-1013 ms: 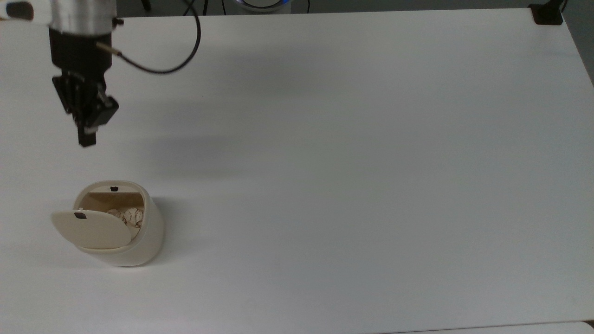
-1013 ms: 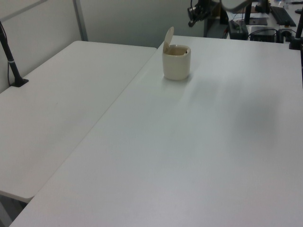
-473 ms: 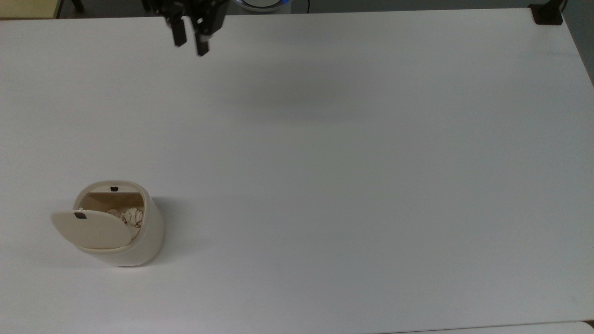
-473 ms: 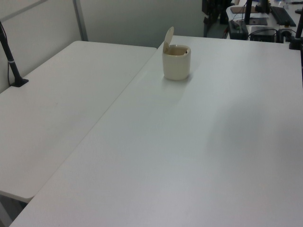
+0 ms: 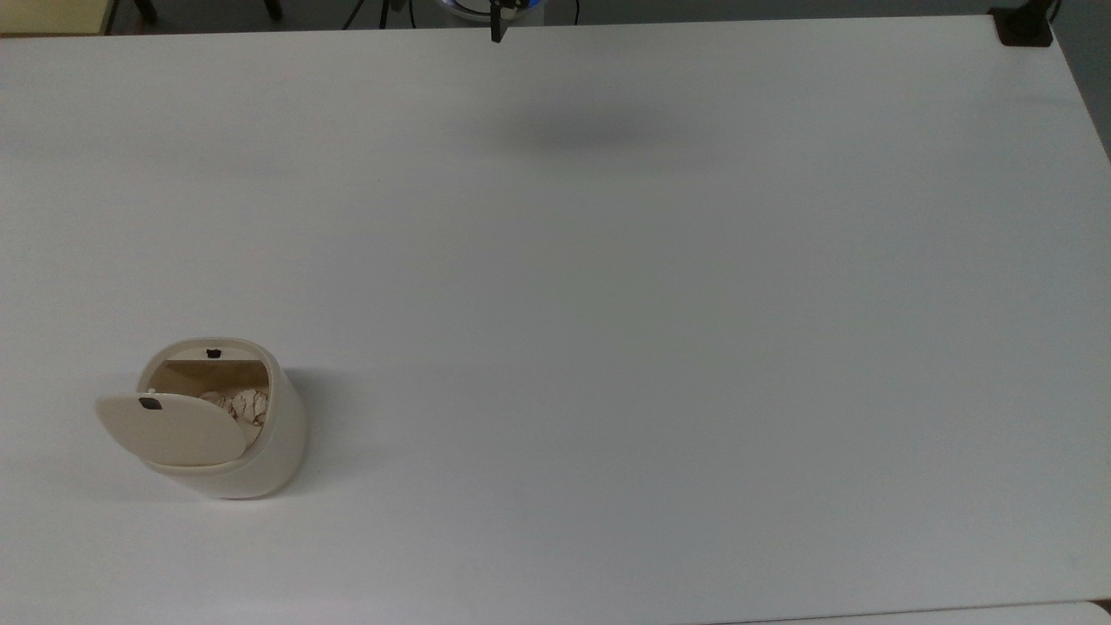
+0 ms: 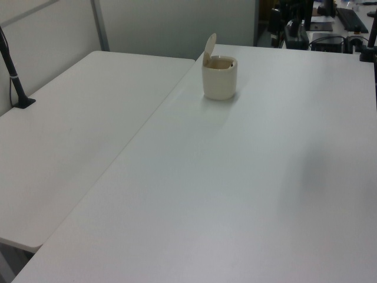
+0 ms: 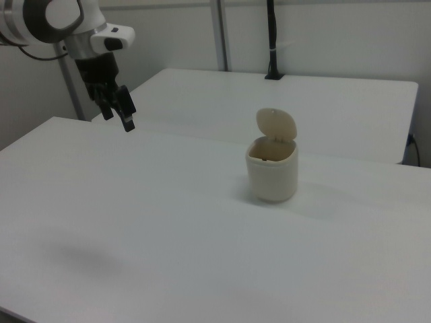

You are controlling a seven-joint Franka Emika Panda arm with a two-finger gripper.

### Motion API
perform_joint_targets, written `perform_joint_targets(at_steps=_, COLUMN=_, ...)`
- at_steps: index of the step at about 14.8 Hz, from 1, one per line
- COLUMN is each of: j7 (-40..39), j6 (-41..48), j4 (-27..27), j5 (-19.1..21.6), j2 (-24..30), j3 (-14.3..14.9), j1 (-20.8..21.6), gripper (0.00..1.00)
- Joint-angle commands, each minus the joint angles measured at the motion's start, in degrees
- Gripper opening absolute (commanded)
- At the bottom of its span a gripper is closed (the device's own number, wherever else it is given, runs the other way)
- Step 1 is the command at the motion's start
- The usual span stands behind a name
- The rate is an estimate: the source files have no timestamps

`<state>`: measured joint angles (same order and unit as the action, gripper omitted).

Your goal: Open the trash bin

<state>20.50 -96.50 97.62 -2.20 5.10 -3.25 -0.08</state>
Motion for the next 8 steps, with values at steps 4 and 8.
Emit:
perform_joint_targets(at_steps=4, j7=-12.75, j6=-0.27, j4=-1.37, j5=-0.08, j2=-1.49, j3=1.05, j1=0.34, gripper=1.0)
perform_joint_targets(at_steps=8, j7=-14.26, j6=-0.27, j4=-2.08, j5=-0.08, j2=-2.02, j3=1.05, j1=0.34, gripper=1.0)
